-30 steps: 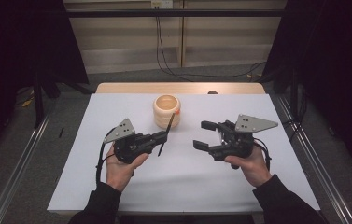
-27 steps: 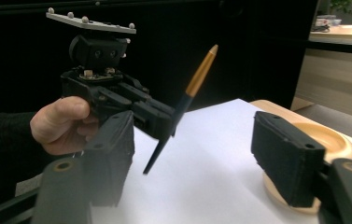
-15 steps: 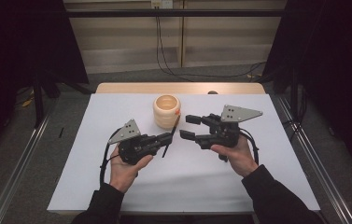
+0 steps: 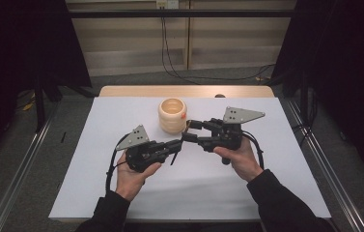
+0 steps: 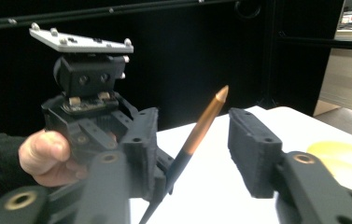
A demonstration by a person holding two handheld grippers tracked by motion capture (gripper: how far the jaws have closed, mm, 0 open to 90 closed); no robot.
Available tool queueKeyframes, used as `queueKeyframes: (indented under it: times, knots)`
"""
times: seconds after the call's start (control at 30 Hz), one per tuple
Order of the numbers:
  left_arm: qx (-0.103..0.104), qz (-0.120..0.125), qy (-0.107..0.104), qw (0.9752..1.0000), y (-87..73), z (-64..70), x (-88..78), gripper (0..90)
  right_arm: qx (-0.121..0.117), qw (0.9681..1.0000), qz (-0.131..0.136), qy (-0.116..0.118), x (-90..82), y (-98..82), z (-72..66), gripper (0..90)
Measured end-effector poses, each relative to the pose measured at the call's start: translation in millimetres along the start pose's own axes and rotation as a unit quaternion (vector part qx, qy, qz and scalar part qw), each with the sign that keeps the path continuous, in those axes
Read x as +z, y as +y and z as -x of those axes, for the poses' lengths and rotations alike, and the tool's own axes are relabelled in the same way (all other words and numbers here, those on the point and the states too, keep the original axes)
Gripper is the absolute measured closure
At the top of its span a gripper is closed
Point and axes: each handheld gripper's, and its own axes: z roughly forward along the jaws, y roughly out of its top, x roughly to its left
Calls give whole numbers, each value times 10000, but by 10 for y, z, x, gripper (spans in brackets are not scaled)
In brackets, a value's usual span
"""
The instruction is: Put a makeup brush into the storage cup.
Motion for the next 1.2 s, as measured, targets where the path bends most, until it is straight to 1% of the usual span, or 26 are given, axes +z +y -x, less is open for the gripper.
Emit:
queueKeyframes:
  times: [0.03, 0.1, 0.13, 0.17, 0.2, 0.23, 0.3, 0.43, 0.5, 0.53, 0.6, 0.63, 0.73, 0.8, 0.83, 0.9, 0.97, 1.0, 1.07, 1.17, 1.2]
  knots:
    - [0, -12, 23, 10000, -4, 11, 13, 839, 10, 10000, -2, -4, -2, 1, 2, 563]
    - [-32, -3, -19, 10000, -8, 12, 26, 839, 18, 10000, -16, 70, -1, -3, 4, 620]
    - [-12, -5, 18, 10000, -8, 14, 28, 839, 14, 10000, -22, 83, 0, -6, 7, 639]
    - [-14, -6, -27, 10000, -8, 10, 29, 839, 20, 9999, -33, 116, 4, -10, 6, 652]
    - [-9, -16, -28, 10000, -9, 11, 30, 839, 33, 9999, -36, 95, 6, -10, 9, 671]
    - [2, -17, -13, 10000, -12, 13, 31, 839, 54, 9999, -30, 137, 8, -11, 13, 680]
    - [17, -51, -34, 10000, -17, 8, 37, 839, 49, 9999, -68, 136, 12, -16, 17, 705]
    - [10, -103, -20, 9999, -37, 9, 58, 839, 121, 9996, -102, 213, 25, -32, 33, 806]
    - [-19, -71, -32, 10000, -45, 16, 73, 839, 145, 9994, -136, 269, 30, -37, 43, 821]
    - [18, -92, -27, 10000, -47, 10, 74, 839, 159, 9994, -147, 256, 32, -38, 43, 826]
    - [1, -77, -41, 10000, -53, 13, 78, 847, 209, 9991, -146, 336, 39, -39, 43, 840]
    - [-48, -55, -46, 10000, -55, 5, 76, 900, 181, 9992, -160, 315, 42, -38, 39, 840]
    - [-11, -85, -89, 9999, -64, -5, 73, 900, 153, 9992, -199, 301, 39, -38, 37, 842]
    - [-29, -49, -120, 9999, -68, -5, 78, 900, 149, 9992, -174, 319, 32, -34, 38, 842]
    - [2, -63, -107, 9999, -65, -8, 74, 898, 163, 9994, -155, 261, 29, -27, 35, 843]
    - [15, -20, -75, 10000, -62, -7, 70, 854, 125, 9995, -145, 246, 25, -17, 32, 843]
    - [19, -8, -58, 10000, -63, -12, 64, 831, 120, 9995, -162, 225, 19, -9, 30, 843]
    - [-17, 38, -32, 10000, -63, -10, 66, 805, 114, 9996, -164, 213, 15, -7, 31, 844]
    - [21, 38, 8, 10000, -63, -19, 62, 766, 95, 9996, -173, 195, 8, -4, 37, 844]
    - [40, 85, 55, 9999, -77, -22, 67, 683, 84, 9997, -170, 172, 0, 2, 43, 844]
    - [17, 105, 106, 9999, -82, -22, 71, 656, 86, 9997, -169, 153, -2, 4, 43, 844]
